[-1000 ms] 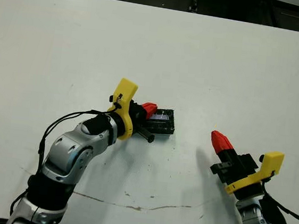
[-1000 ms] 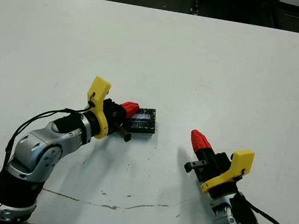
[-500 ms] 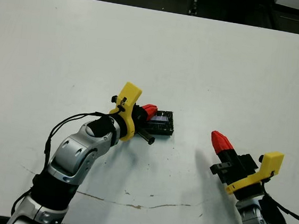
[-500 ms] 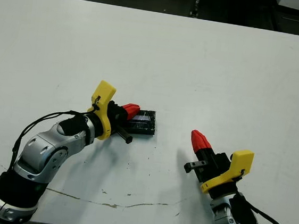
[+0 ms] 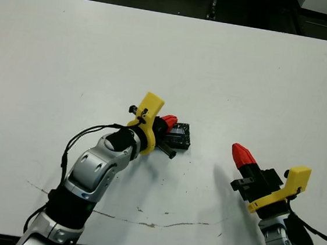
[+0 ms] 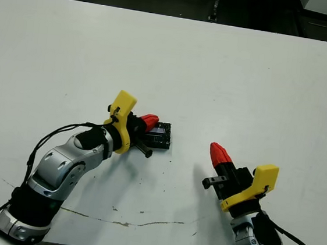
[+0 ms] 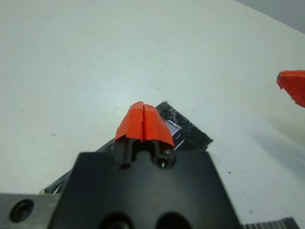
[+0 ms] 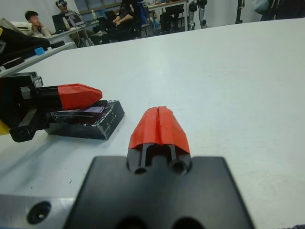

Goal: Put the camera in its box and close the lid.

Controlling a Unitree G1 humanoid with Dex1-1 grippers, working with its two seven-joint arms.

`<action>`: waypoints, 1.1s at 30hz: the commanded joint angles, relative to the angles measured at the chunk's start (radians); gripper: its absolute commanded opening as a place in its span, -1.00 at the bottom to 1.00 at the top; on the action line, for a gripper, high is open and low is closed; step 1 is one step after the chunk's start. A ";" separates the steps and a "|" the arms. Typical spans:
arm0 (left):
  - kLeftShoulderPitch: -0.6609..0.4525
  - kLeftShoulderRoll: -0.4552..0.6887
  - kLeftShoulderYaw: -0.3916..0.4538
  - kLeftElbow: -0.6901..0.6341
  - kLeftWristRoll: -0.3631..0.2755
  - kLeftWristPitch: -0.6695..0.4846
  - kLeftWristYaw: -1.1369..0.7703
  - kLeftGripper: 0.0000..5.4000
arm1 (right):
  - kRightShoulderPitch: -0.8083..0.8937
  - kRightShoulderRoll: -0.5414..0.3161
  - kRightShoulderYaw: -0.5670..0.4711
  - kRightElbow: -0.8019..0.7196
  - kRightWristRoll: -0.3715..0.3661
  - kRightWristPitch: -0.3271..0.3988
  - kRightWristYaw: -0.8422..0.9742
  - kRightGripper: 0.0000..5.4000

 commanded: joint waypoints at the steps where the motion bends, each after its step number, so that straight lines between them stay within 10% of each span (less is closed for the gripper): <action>1: 0.082 -0.005 -0.021 0.071 -0.010 0.122 0.000 -0.99 | 0.011 -0.002 -0.013 0.000 0.001 -0.004 -0.008 -1.00; 8: 0.147 0.105 0.028 -0.133 -0.051 0.058 -0.095 -0.99 | 0.008 -0.005 -0.014 0.008 0.006 -0.015 0.008 -1.00; 21: 0.251 0.118 0.421 -0.374 -0.229 -0.139 -0.058 -0.99 | -0.010 -0.007 -0.027 -0.002 0.020 -0.022 0.011 -1.00; 33: 0.366 0.066 0.489 -0.301 -0.090 -0.610 0.027 -0.99 | -0.116 0.004 -0.085 -0.033 0.008 -0.024 -0.071 -1.00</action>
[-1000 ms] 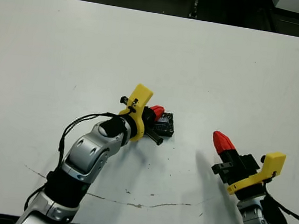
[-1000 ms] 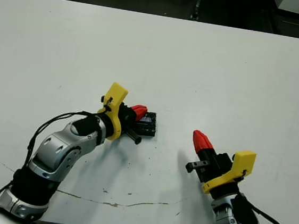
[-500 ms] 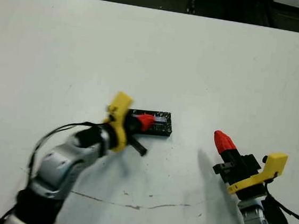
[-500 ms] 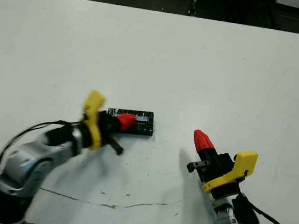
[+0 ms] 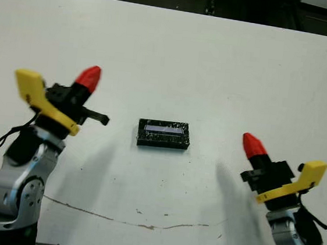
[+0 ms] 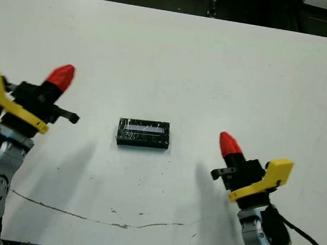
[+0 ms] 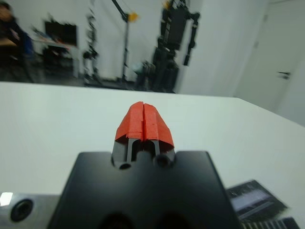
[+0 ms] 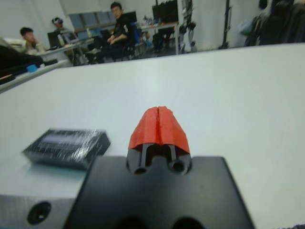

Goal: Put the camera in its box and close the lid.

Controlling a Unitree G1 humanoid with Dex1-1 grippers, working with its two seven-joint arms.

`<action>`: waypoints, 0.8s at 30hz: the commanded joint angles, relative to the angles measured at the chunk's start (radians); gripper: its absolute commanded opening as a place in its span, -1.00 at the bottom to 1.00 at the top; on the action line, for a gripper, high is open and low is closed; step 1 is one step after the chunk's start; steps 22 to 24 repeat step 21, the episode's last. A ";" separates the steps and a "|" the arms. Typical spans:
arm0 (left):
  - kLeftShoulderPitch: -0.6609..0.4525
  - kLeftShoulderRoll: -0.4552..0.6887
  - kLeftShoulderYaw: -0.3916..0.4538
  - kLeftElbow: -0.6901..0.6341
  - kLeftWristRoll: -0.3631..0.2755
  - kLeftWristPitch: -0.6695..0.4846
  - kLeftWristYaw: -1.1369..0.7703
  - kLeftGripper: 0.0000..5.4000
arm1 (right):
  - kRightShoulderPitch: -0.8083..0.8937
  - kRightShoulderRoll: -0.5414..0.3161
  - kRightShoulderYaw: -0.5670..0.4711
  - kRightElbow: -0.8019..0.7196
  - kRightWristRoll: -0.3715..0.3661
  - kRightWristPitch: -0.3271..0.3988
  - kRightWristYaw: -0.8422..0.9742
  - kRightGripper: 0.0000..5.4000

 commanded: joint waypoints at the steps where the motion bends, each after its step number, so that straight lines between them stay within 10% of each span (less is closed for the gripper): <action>1: 0.051 -0.034 -0.010 0.048 0.057 -0.137 0.027 -0.99 | -0.033 0.000 -0.021 -0.020 -0.006 0.013 -0.051 -1.00; 12: 0.132 -0.107 -0.047 0.145 0.055 -0.293 0.062 -0.99 | -0.075 0.055 0.008 0.024 -0.152 -0.092 -0.162 -1.00; 24: 0.123 -0.107 -0.065 0.167 0.037 -0.295 0.066 -0.99 | -0.065 0.081 0.023 0.045 -0.141 -0.099 -0.150 -1.00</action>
